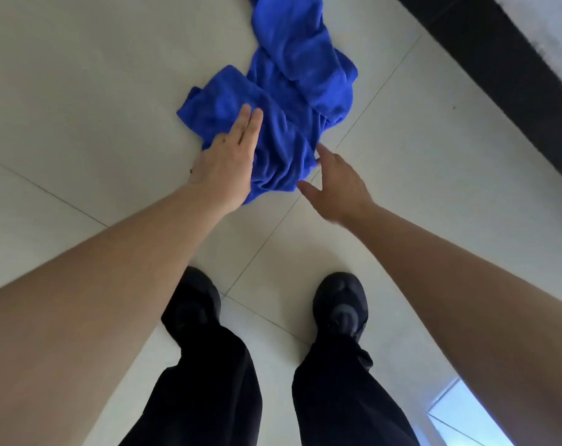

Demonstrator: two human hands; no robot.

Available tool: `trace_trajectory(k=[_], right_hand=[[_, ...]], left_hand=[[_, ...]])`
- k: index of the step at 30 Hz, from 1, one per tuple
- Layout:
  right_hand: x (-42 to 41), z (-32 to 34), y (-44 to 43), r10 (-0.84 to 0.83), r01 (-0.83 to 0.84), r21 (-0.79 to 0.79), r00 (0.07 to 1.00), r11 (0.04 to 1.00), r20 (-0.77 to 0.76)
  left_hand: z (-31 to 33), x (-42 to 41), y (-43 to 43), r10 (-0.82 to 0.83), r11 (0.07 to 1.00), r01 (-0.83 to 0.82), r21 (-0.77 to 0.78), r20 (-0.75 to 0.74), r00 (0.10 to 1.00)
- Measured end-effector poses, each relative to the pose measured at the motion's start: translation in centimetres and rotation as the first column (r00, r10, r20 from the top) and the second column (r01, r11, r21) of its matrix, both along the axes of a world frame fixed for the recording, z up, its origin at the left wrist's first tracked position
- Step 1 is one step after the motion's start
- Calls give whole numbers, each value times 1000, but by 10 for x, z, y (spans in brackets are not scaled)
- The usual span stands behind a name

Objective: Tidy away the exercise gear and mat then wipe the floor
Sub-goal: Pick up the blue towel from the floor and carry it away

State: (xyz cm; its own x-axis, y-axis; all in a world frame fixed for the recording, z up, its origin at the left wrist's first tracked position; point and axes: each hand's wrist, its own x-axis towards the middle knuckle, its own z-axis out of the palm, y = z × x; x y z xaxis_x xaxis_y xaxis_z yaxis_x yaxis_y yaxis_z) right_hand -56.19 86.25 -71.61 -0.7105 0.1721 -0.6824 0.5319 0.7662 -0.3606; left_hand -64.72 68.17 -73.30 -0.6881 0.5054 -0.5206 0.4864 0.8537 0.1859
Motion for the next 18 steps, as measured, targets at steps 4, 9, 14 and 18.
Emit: trace_trajectory(k=[4, 9, 14, 18], right_hand=[[28, -11, -15, -26, 26, -53, 1000, 998, -1], [41, 29, -17, 169, -170, -1, 984, 985, -53], [17, 110, -28, 10, -54, -119, 940, 991, -341], [-23, 213, -24, -185, 120, -224, 937, 967, -296]], left_hand=[[-3, 18, -19, 17, 996, -13, -90, 45, 999], [41, 39, -56, 16, 1000, -16, 0, -93, 996], [120, 24, -66, 72, 993, -49, 109, -217, 973], [211, -9, -63, 232, 918, -167, 360, -147, 962]])
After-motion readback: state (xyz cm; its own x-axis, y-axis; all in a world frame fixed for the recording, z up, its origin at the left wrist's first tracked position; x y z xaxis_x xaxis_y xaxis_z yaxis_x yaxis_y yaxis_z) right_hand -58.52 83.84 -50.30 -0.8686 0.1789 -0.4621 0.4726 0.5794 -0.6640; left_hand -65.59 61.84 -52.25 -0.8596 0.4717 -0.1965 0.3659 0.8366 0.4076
